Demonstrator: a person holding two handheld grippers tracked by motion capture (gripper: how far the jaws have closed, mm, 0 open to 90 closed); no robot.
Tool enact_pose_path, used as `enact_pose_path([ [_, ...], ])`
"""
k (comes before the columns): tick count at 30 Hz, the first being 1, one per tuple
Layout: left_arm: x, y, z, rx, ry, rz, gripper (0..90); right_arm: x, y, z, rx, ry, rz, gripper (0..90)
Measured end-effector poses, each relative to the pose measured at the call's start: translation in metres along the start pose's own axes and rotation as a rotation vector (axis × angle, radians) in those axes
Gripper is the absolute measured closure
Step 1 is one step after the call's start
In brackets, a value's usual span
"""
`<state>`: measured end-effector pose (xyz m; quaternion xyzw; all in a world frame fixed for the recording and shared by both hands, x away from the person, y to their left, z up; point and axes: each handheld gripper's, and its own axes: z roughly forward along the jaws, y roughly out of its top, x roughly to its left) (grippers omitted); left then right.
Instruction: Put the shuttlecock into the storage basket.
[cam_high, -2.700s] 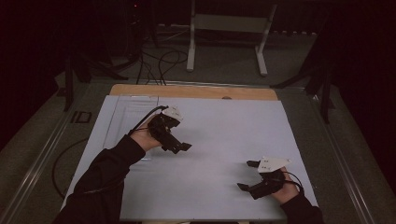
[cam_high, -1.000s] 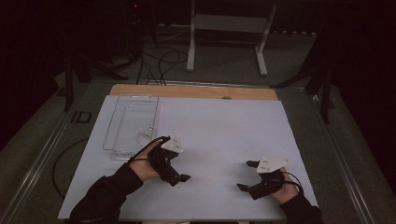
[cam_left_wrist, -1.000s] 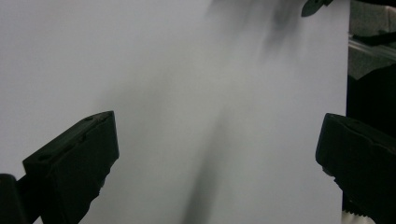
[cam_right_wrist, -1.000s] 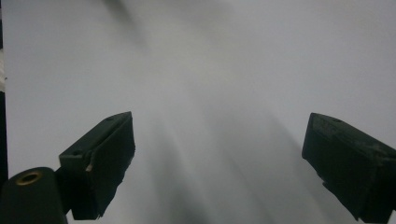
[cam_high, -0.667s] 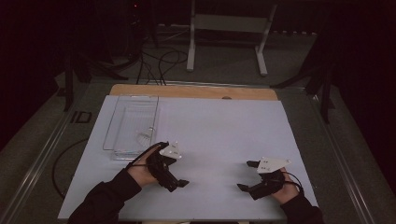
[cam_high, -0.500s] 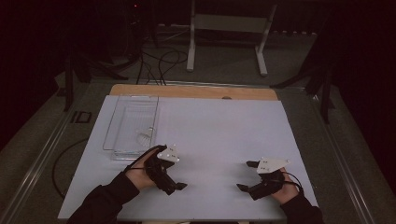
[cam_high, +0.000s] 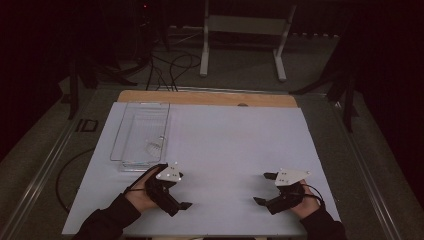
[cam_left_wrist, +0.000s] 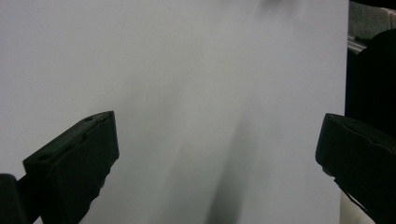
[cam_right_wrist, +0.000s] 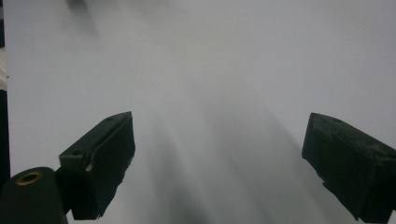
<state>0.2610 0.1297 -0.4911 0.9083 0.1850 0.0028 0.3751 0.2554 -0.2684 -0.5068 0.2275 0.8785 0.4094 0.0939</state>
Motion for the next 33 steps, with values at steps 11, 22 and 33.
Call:
enact_pose_path([
  [11,0.002,-0.023,-0.009,-0.020,0.021,-0.052,0.2,0.000,0.000,0.000,0.002,-0.002,0.000,9.4],
  [22,0.008,-0.043,-0.023,-0.067,0.083,-0.118,0.2,0.000,0.000,0.000,0.001,-0.003,-0.003,9.4],
  [33,0.012,-0.056,-0.031,-0.089,0.125,-0.160,0.2,0.000,0.000,0.001,0.001,-0.003,-0.002,9.4],
])
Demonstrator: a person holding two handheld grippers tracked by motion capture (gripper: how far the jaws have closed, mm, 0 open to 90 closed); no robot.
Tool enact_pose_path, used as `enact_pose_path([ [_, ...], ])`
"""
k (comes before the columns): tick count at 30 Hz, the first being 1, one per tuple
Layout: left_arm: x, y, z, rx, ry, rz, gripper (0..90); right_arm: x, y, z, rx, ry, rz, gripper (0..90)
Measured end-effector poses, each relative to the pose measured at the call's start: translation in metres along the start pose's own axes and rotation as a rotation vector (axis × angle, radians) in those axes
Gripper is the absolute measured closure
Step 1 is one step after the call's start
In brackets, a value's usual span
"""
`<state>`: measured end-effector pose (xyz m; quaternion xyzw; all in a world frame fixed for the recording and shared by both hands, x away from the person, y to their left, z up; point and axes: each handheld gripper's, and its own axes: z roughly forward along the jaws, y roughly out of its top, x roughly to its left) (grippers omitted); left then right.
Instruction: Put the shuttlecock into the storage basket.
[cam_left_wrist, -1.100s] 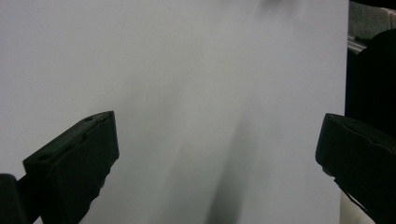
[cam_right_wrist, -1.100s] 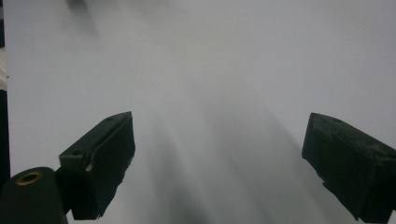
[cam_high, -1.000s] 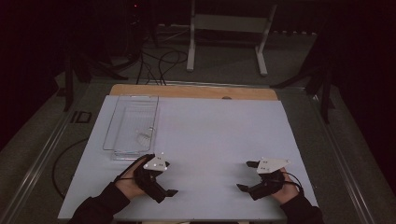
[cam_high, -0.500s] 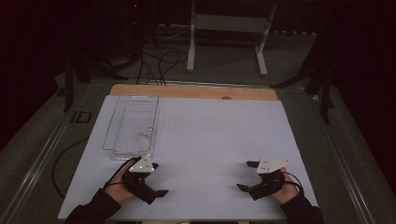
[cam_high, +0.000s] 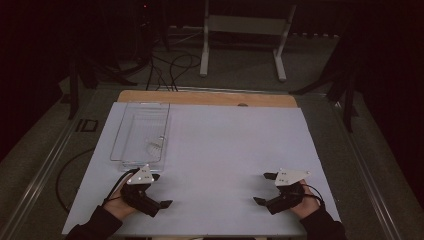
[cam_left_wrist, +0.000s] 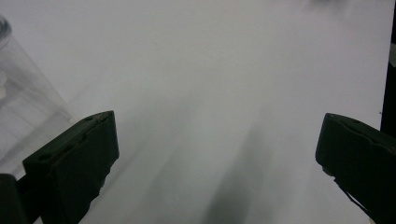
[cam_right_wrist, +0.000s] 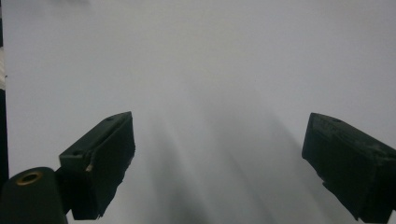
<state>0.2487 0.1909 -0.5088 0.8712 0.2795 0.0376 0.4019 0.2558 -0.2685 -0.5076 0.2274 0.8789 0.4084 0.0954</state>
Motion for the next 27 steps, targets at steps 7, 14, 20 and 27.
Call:
enact_pose_path([
  [7,0.002,-0.007,-0.004,-0.009,0.018,-0.019,0.2,-0.001,-0.001,-0.001,-0.001,-0.002,0.006,9.4],
  [14,0.005,-0.012,-0.006,-0.024,0.039,-0.050,0.2,0.000,-0.001,-0.001,-0.002,-0.003,0.007,9.4],
  [20,0.002,-0.011,-0.003,-0.046,0.056,-0.068,0.2,-0.001,-0.002,0.000,-0.002,0.000,0.011,9.5],
  [27,0.001,-0.013,0.001,-0.060,0.059,-0.080,0.2,-0.001,-0.003,0.001,0.000,0.003,0.011,9.4],
])
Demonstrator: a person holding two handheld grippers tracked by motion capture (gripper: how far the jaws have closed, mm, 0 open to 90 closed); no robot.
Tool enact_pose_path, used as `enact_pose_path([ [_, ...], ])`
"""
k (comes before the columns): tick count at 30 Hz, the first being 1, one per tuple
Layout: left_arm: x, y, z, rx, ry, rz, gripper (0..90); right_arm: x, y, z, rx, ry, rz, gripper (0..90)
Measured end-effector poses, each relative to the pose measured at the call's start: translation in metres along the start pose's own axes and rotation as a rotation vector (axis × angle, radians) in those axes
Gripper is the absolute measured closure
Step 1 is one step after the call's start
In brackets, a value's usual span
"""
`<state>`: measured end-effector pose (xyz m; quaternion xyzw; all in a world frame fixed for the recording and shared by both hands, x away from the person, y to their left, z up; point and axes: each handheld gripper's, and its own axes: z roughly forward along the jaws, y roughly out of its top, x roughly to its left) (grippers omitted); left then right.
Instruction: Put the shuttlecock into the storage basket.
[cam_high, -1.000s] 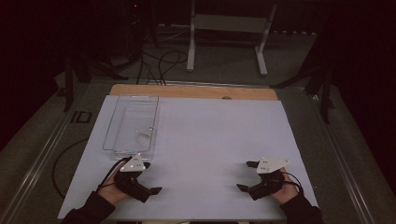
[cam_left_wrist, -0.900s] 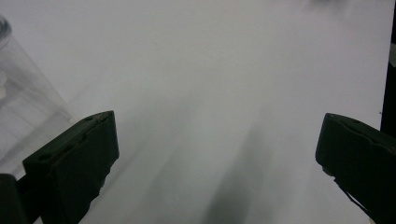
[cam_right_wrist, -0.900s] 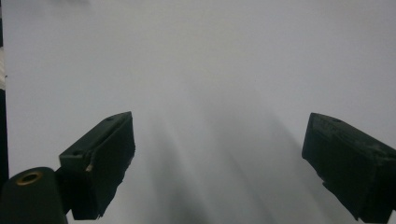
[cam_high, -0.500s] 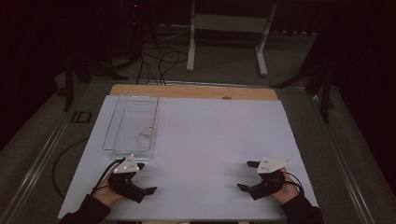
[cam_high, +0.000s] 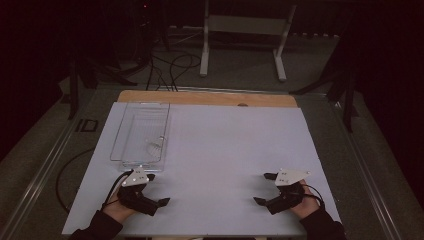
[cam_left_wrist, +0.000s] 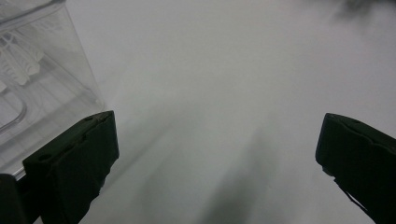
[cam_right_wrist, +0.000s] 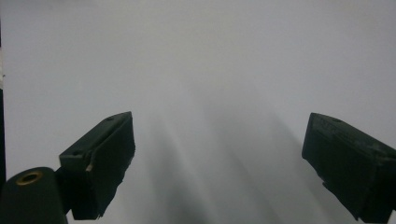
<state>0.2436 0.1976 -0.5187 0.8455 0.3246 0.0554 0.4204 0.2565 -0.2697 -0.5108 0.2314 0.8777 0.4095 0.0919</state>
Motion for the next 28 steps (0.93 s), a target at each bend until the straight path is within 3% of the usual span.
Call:
enact_pose_path([
  [14,-0.0003,-0.0022,0.0004,0.002,0.025,0.015,0.2,-0.0010,-0.0006,0.0008,0.003,-0.003,0.000,9.5],
  [28,-0.0029,0.0004,-0.0018,-0.034,0.034,0.034,0.2,-0.0004,0.0000,0.0009,0.010,-0.007,-0.005,9.4],
])
